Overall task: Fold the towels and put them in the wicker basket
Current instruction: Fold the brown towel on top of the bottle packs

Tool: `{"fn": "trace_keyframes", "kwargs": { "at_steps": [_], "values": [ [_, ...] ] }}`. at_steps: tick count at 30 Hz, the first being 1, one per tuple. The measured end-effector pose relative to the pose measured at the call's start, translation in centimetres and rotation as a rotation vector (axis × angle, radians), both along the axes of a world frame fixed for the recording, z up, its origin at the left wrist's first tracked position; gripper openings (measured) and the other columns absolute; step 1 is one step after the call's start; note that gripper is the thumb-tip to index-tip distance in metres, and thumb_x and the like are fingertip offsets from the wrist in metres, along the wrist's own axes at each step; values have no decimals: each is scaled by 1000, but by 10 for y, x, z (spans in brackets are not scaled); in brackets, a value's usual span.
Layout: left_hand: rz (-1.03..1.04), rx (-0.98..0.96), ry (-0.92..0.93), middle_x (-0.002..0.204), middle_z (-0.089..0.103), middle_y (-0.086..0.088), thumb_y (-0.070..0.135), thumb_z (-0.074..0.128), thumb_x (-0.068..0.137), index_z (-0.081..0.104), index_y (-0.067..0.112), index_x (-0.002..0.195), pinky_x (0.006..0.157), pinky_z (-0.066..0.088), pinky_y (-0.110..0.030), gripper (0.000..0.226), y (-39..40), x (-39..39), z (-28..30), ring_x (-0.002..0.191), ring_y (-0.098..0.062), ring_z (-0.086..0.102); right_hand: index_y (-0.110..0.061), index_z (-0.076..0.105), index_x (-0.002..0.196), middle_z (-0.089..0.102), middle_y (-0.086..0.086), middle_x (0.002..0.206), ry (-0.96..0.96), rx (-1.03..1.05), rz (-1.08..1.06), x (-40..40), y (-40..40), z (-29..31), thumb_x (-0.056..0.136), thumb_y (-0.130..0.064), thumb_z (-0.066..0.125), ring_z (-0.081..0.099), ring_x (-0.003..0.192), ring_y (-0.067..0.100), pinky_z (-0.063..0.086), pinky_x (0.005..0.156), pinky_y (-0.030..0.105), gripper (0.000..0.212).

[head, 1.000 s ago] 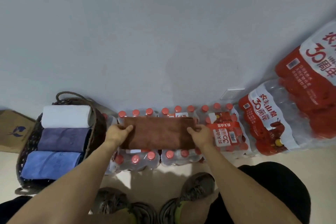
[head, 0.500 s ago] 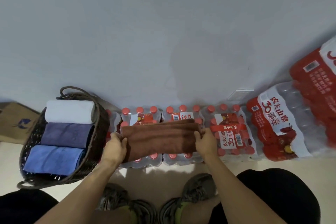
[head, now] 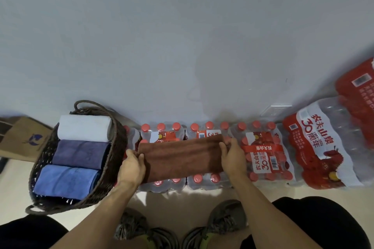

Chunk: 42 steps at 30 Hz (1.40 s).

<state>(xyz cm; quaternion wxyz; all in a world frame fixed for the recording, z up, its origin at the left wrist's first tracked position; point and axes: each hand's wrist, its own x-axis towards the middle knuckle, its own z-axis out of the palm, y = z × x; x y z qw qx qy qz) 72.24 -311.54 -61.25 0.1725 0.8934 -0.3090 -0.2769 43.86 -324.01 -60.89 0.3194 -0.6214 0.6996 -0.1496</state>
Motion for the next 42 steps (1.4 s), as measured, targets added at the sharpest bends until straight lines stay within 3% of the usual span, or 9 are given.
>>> {"fn": "trace_keyframes", "kwargs": {
  "at_steps": [8,14,18,22,28,31,35,37,42],
  "values": [
    [104,-88,-142,97,61,-22,29,62,90,38,9,103,68,46,-41,34,10,-18,5,84,-42,62,-14,51,117,59,4,108,292,102,71,7,8,6,94,-61,44,64,93,21,57,77,37,53],
    [-335,-297,-349,135,49,-10,17,69,81,51,12,132,103,42,-48,54,6,-48,2,124,-31,47,-16,60,108,50,6,121,221,89,174,14,12,6,86,-45,66,48,119,25,49,96,40,37],
    [-410,-91,-289,160,22,-10,45,45,95,27,19,154,123,9,-41,67,16,-58,-20,150,-27,12,-18,58,92,62,-8,88,-198,149,25,18,9,16,80,-23,78,63,91,17,49,71,26,24],
    [-438,-89,-294,163,11,-9,59,19,89,14,22,156,123,-4,-36,78,22,-53,-26,151,-21,-2,-6,65,115,74,14,105,-842,627,-364,1,-2,26,73,-7,82,70,98,31,59,82,44,46],
    [-533,-40,-286,164,-7,-2,60,25,86,-6,27,155,122,-10,-35,83,33,-56,-25,148,-15,-20,-14,63,125,67,15,120,-679,679,-444,-12,12,18,79,2,73,63,102,35,55,89,52,50],
    [-577,33,-326,163,-15,-5,59,26,85,-9,29,155,121,-13,-39,84,43,-60,-25,147,-19,-25,-15,63,119,67,9,118,-495,597,-348,-6,18,18,78,-17,81,62,97,26,54,89,43,45],
    [-454,-20,-258,164,-1,-9,54,37,91,20,26,155,120,-11,-39,72,31,-71,-13,150,-25,-14,-13,62,121,67,6,117,-198,511,-217,0,29,19,79,-41,77,62,110,30,52,97,48,52],
    [-412,-72,-277,164,7,-9,51,32,98,29,22,152,121,-7,-38,62,20,-76,-6,151,-25,-5,-9,63,120,68,9,116,-216,538,-255,-3,30,17,76,-37,82,63,108,32,54,94,49,55],
    [-529,68,-287,163,-14,-9,53,27,100,-3,23,156,120,-11,-43,71,10,-78,-11,149,-27,-18,-17,71,102,74,7,105,-586,651,-357,-7,24,19,67,-19,89,69,95,29,58,87,50,39]
  ]
}}
